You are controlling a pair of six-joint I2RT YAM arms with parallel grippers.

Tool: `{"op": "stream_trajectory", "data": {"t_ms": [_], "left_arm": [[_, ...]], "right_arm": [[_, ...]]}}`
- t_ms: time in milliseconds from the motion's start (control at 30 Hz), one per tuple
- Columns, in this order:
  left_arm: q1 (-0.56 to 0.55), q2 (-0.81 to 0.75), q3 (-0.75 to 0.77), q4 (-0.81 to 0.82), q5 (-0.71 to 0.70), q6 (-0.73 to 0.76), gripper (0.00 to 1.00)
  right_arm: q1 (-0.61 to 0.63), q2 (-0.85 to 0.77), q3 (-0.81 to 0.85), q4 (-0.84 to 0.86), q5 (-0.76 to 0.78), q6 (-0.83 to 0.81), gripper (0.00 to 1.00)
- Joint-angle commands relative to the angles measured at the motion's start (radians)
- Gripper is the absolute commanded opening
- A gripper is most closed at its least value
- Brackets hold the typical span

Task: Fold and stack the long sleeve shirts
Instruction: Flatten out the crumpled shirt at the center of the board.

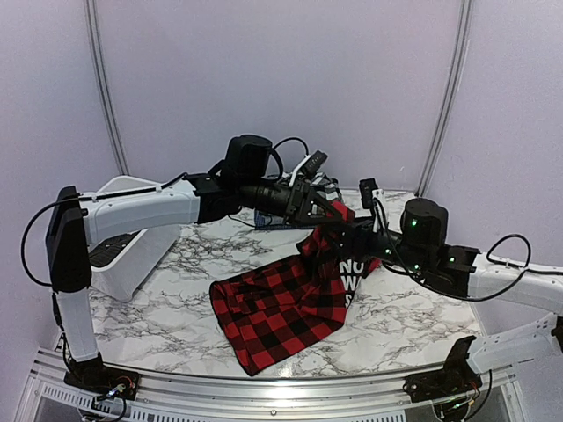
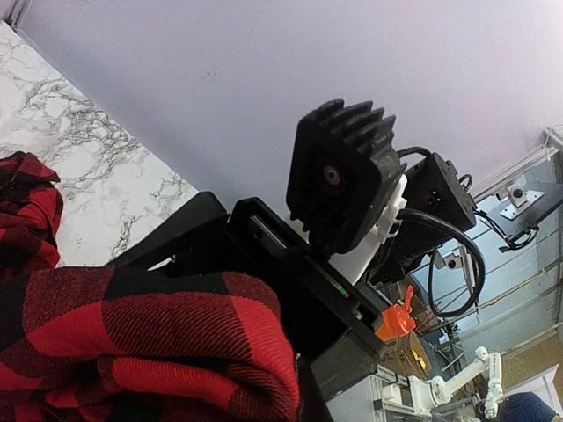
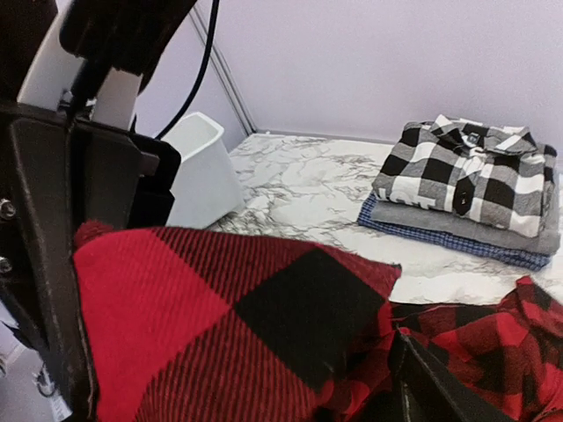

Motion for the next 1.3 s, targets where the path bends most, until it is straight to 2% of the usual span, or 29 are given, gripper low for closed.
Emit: {"op": "stream_trajectory", "data": {"t_ms": [0,100,133,200,400,733,967,1267], "left_arm": [[-0.013,-0.002,0.038,0.011,0.051,0.016,0.04],[-0.002,-0.022,0.036,-0.085,-0.043,0.081,0.09],[0.005,-0.032,0.034,-0.125,-0.085,0.099,0.13],[0.022,-0.051,0.030,-0.199,-0.208,0.130,0.23],[0.065,-0.125,-0.083,-0.319,-0.495,0.192,0.41],[0.093,-0.110,-0.260,-0.564,-0.835,0.310,0.43],[0.093,-0.066,-0.331,-0.617,-0.872,0.355,0.42],[0.069,0.036,-0.314,-0.636,-0.799,0.386,0.45]], "right_arm": [[0.007,0.043,0.096,-0.040,0.198,0.045,0.64],[0.006,0.081,0.162,-0.240,0.401,0.119,0.20],[0.001,0.090,0.177,-0.305,0.457,0.137,0.10],[-0.017,0.095,0.187,-0.396,0.522,0.165,0.00],[-0.116,0.030,0.154,-0.562,0.590,0.270,0.00],[-0.237,-0.023,0.203,-0.775,0.762,0.392,0.00],[-0.288,-0.056,0.230,-0.815,0.801,0.394,0.00],[-0.291,-0.075,0.216,-0.820,0.796,0.407,0.00]]}}
